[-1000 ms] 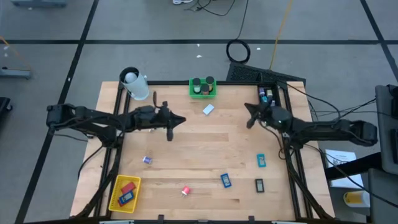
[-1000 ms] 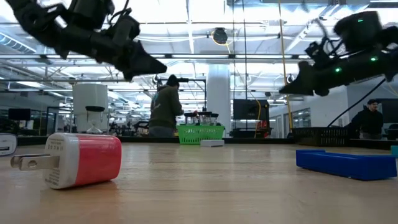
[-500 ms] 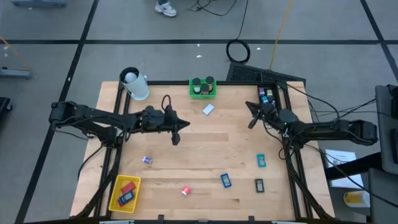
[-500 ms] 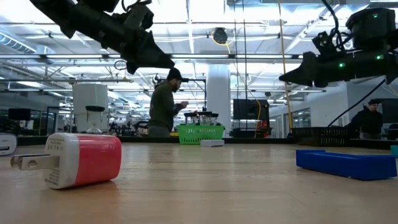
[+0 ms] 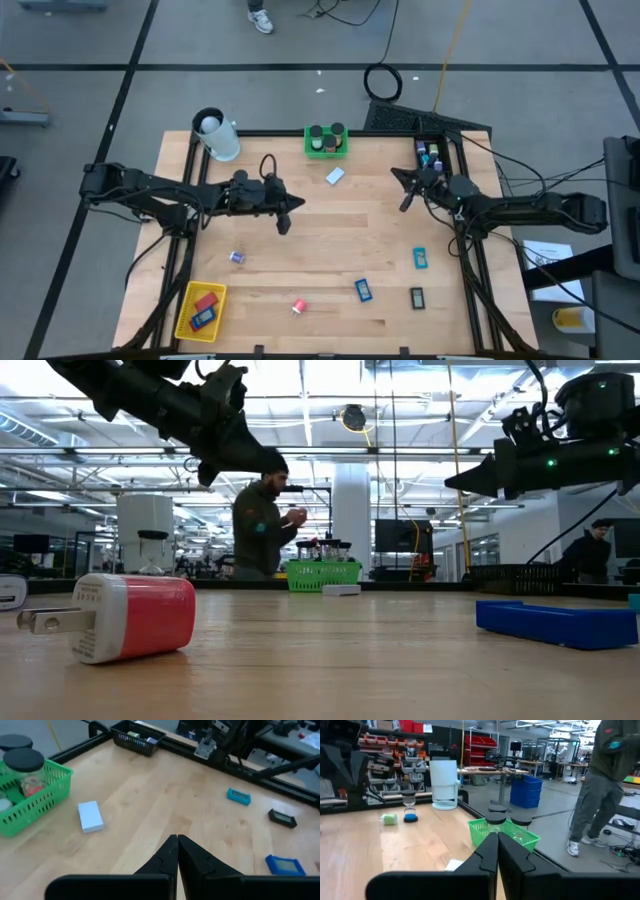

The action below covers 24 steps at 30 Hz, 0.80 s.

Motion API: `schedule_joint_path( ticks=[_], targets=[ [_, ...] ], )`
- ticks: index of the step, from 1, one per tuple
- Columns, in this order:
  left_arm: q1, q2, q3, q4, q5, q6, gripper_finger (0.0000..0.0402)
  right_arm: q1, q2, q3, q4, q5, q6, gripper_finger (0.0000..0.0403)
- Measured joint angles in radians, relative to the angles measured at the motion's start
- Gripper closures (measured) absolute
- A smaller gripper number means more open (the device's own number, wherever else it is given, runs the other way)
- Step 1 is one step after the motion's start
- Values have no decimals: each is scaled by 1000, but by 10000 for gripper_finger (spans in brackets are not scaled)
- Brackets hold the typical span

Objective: Pick & Place Office items
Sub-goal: Put the purple adapter into the black basket

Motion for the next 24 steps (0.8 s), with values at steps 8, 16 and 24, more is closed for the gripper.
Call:
schedule_joint_path(
  ticks=[8, 16, 24],
  targets=[
    [-10, 0, 0, -159, -1, -88, 392, 0, -110, 1, -193, 2, -29, 402],
    [-28, 0, 70, -363, -1, -141, 350, 0, -223, 2, -237, -252, -25, 402],
    [-36, 0, 163, -576, 1, -203, 295, 0, -327, 69, -531, -201, -21, 403]
  ],
)
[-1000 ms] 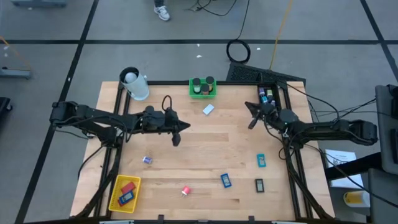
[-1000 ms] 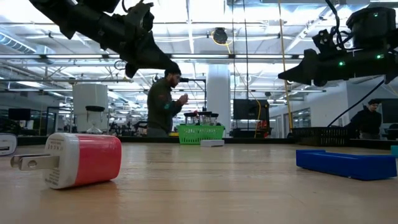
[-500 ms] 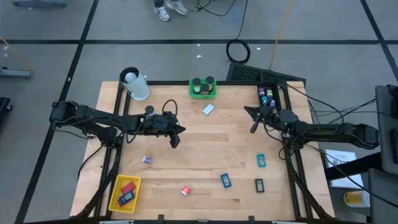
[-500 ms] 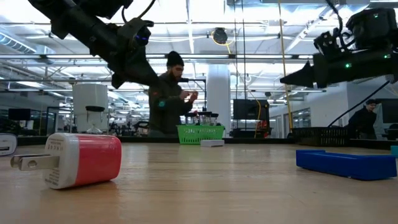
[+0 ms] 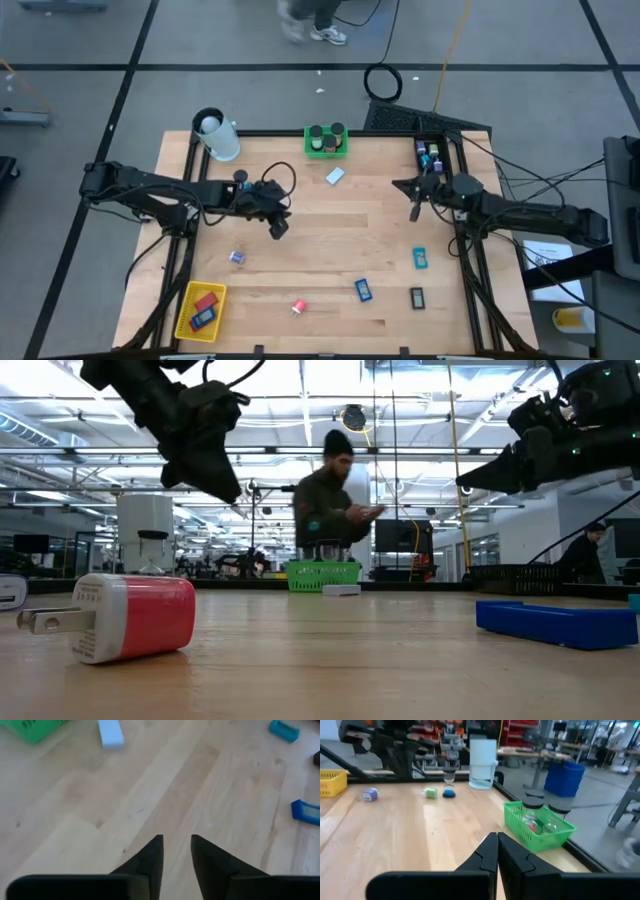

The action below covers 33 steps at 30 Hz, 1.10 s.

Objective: Pick & Place Office items
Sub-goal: Put the purple adapter into the black basket

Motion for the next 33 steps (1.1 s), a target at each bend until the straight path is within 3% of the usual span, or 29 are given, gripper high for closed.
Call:
schedule_joint_path(
  ticks=[10, 18, 27, 33],
  targets=[
    [0, 0, 60, -321, 79, -193, 217, 0, -1, -8, -4, 7, -24, 403],
    [-87, 0, 97, -445, 224, -154, 157, 0, -1, -9, 24, 4, -26, 403],
    [-181, 0, 96, -646, 263, -109, 149, 0, 29, -9, 43, 3, -26, 403],
    [-194, 16, 95, -645, 256, -125, 149, 0, 63, -9, 66, 3, -26, 403]
  ],
)
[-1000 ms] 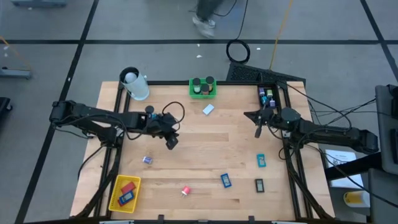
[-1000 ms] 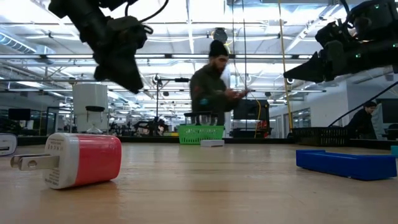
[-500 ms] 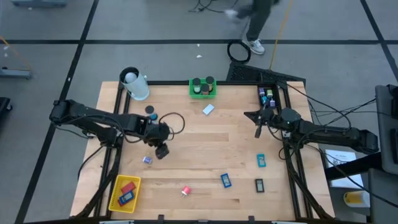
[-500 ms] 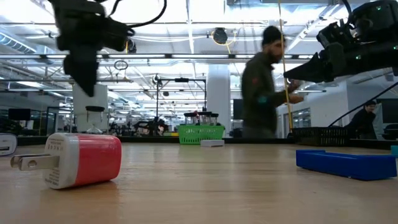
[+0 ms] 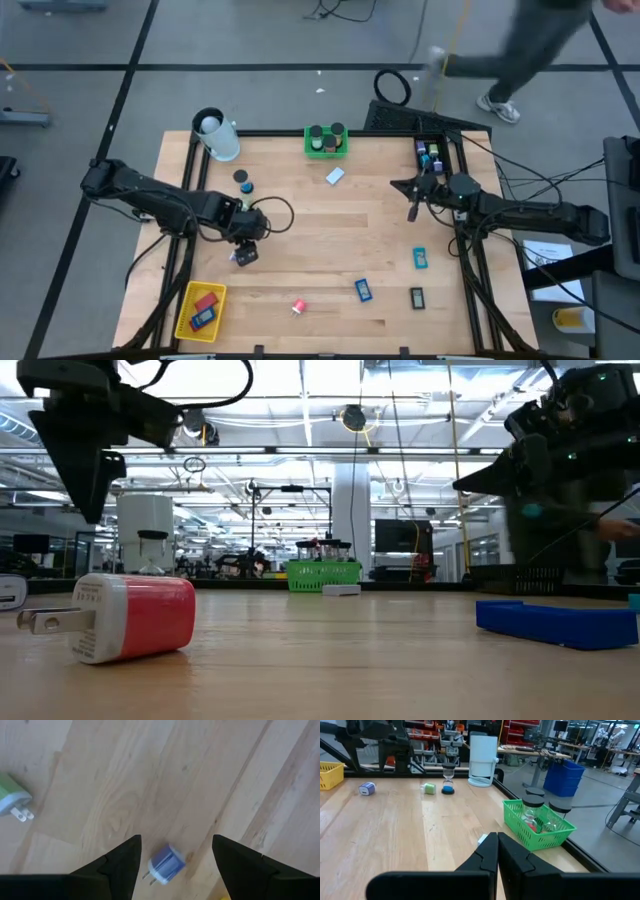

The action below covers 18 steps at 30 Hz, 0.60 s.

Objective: Pick & Place Office items
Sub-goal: Put the purple adapter into the black basket

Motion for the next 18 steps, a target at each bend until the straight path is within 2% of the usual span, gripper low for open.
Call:
schedule_joint_path(
  ticks=[5, 8, 18],
  targets=[
    [-3, 24, 1, 59, -21, -12, 149, 0, 27, 0, 33, -3, 0, 403],
    [-9, 37, -1, 30, -21, 1, 149, 0, 43, 0, 41, -4, 0, 403],
    [-114, 96, -6, -17, -5, 179, 149, 0, 69, -1, 46, -3, -8, 403]
  ],
)
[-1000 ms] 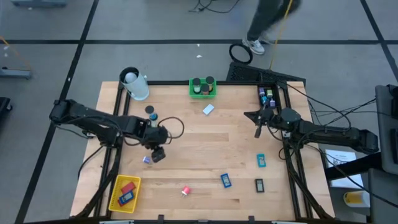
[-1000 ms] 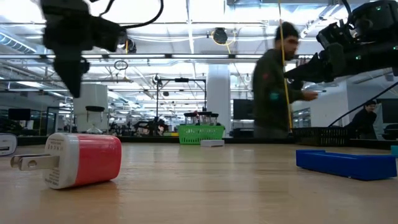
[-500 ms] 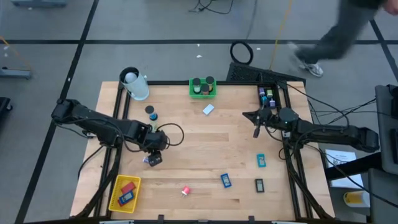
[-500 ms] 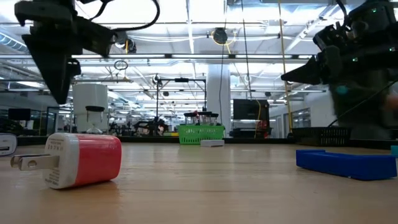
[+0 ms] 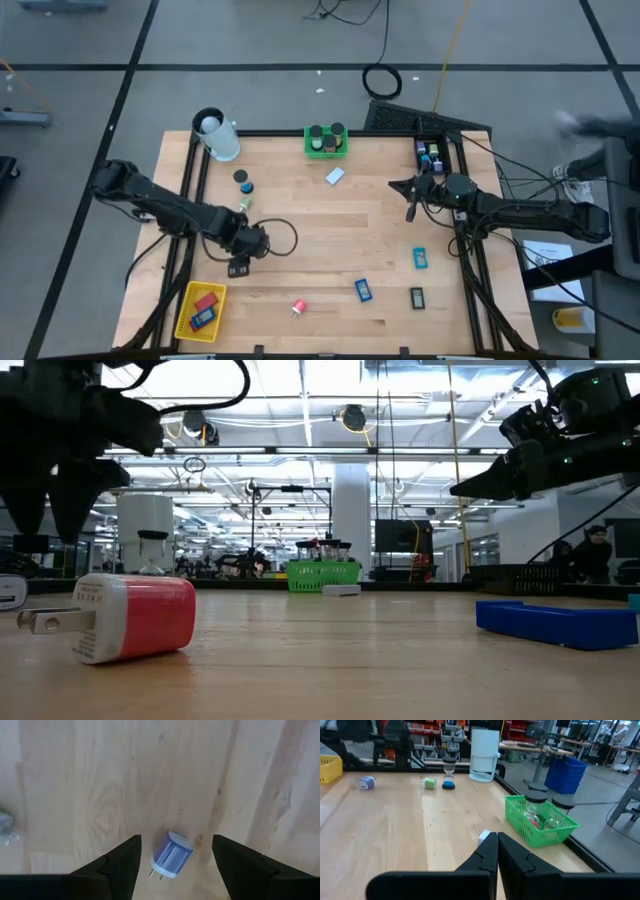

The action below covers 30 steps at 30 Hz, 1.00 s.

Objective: Pick & Place Office items
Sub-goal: Put the purple adapter into the black basket

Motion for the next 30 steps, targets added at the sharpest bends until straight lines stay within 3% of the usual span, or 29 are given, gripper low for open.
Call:
schedule_joint_path(
  ticks=[9, 22, 26, 30],
  targets=[
    [-51, 116, 0, -4, -9, 104, 149, 0, 9, 0, 10, -1, 0, 403],
    [-133, 205, -13, -56, -15, 140, 149, 0, 10, 0, 18, -1, 0, 403],
    [-149, 233, -22, -54, -41, 127, 168, 0, 10, 0, 18, -1, 0, 403],
    [-149, 233, -22, -41, -50, 116, 212, 1, 10, 0, 18, -1, 0, 403]
  ],
)
